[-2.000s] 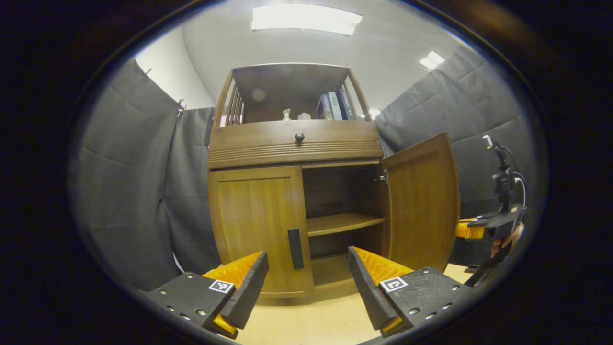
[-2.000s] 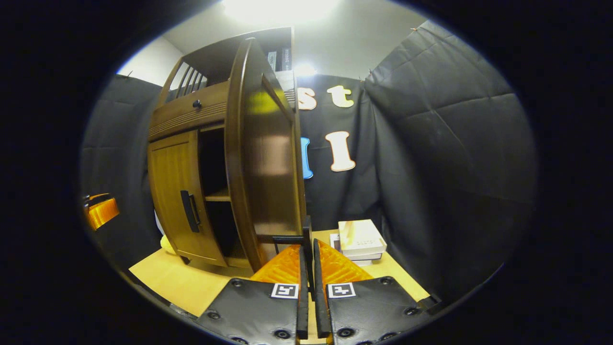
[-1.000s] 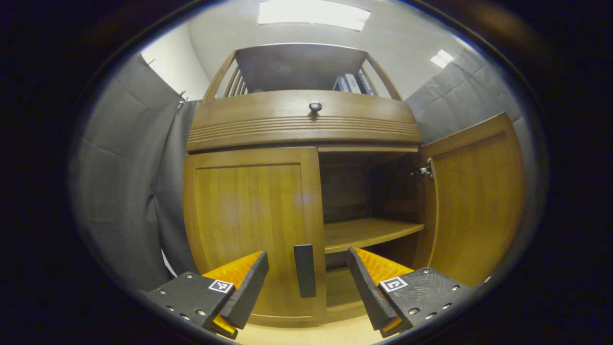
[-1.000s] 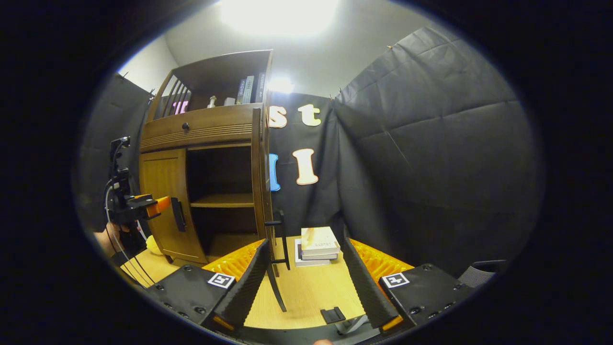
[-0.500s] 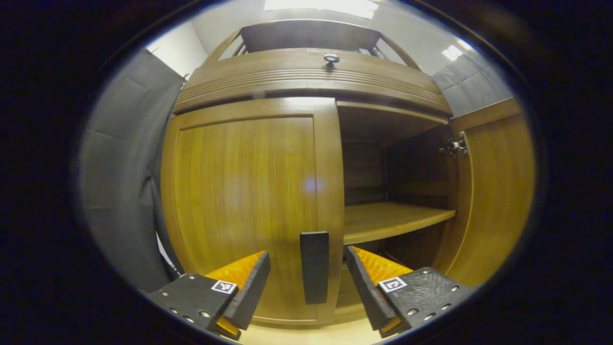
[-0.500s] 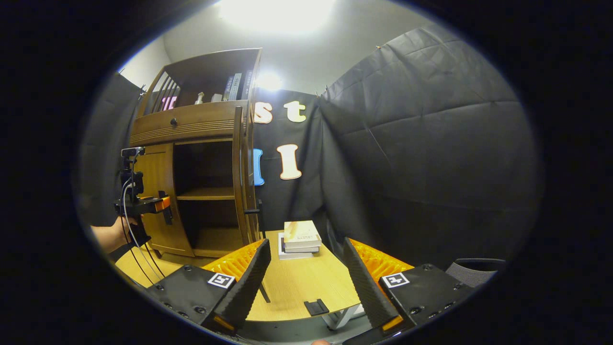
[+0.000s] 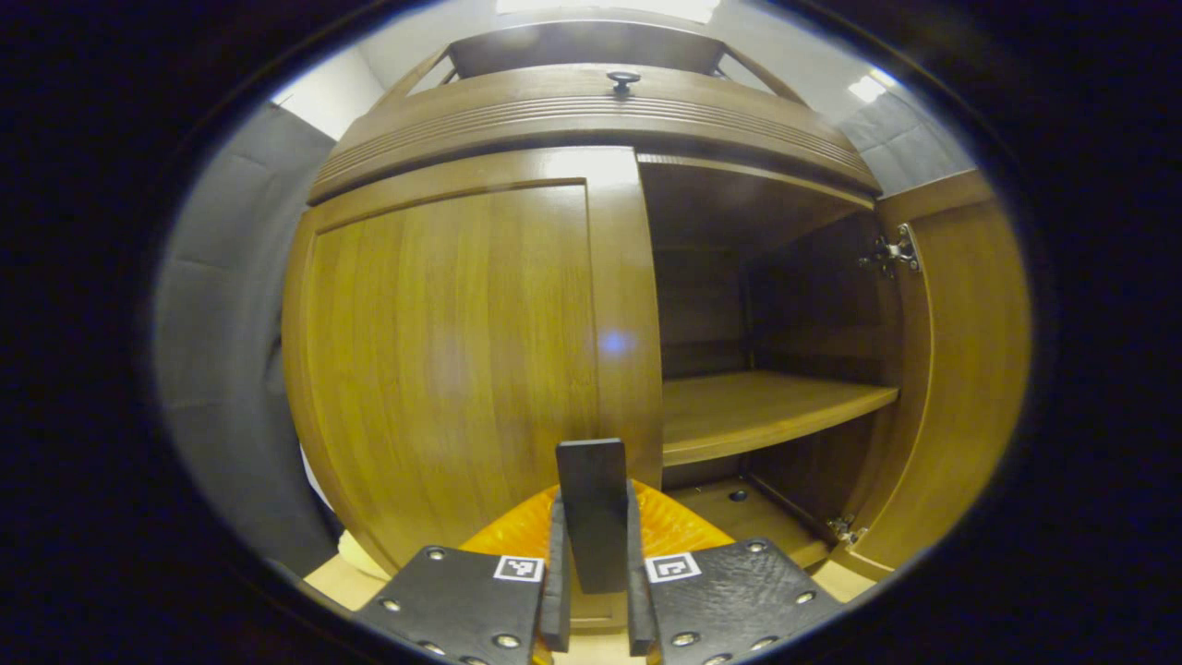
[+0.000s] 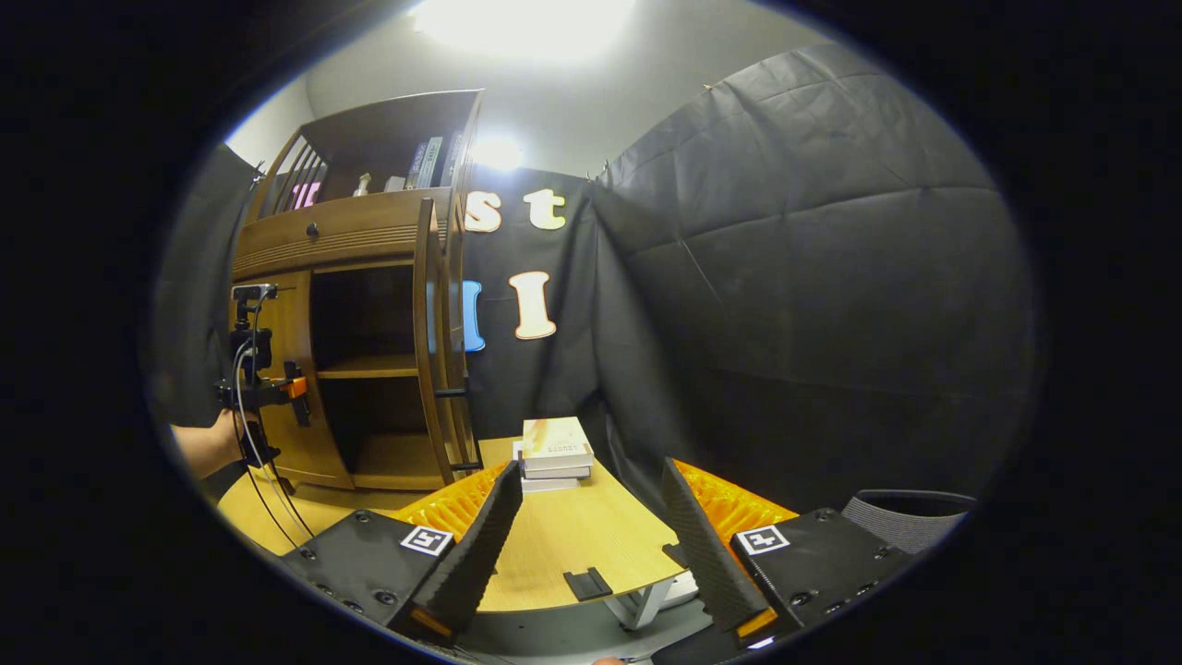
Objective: Open the right door of the double-door shoe cabinet with the right hand, and open the left door with the left hand.
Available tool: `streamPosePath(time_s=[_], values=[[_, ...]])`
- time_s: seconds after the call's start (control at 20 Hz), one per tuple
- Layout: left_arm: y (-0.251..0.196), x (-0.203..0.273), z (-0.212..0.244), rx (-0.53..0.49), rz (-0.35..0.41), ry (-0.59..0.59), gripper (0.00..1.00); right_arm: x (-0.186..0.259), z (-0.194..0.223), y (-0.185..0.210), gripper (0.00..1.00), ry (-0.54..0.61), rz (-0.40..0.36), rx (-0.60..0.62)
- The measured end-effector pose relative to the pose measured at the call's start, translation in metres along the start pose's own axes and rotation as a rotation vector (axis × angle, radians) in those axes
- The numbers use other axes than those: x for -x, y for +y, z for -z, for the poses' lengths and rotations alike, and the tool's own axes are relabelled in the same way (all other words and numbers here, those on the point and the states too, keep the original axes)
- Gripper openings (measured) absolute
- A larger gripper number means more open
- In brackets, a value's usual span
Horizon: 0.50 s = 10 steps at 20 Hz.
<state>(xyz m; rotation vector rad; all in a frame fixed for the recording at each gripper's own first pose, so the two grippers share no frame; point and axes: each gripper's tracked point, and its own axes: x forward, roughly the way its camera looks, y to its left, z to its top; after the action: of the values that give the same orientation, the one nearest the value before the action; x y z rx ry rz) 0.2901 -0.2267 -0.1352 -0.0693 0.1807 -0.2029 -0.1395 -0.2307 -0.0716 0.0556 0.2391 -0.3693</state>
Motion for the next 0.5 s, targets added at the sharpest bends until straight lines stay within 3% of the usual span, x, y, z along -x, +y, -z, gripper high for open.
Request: streamPosePath(time_s=[0.15,0.2,0.35,0.5], values=[[0.0,0.004,0.003,0.014,0.007,0.025,0.2,-0.002,-0.002,0.005,0.93,-0.004,-0.018,-0.006],[0.0,0.008,0.003,0.01,0.009,0.024,0.17,-0.003,-0.004,0.007,0.99,-0.01,-0.025,-0.004],[0.001,0.024,0.002,0.02,0.024,0.021,0.14,-0.008,-0.008,0.011,0.93,-0.025,-0.038,0.001],[0.005,0.043,0.002,0.025,0.039,0.026,0.2,-0.015,-0.006,0.015,0.95,-0.016,-0.045,-0.008]])
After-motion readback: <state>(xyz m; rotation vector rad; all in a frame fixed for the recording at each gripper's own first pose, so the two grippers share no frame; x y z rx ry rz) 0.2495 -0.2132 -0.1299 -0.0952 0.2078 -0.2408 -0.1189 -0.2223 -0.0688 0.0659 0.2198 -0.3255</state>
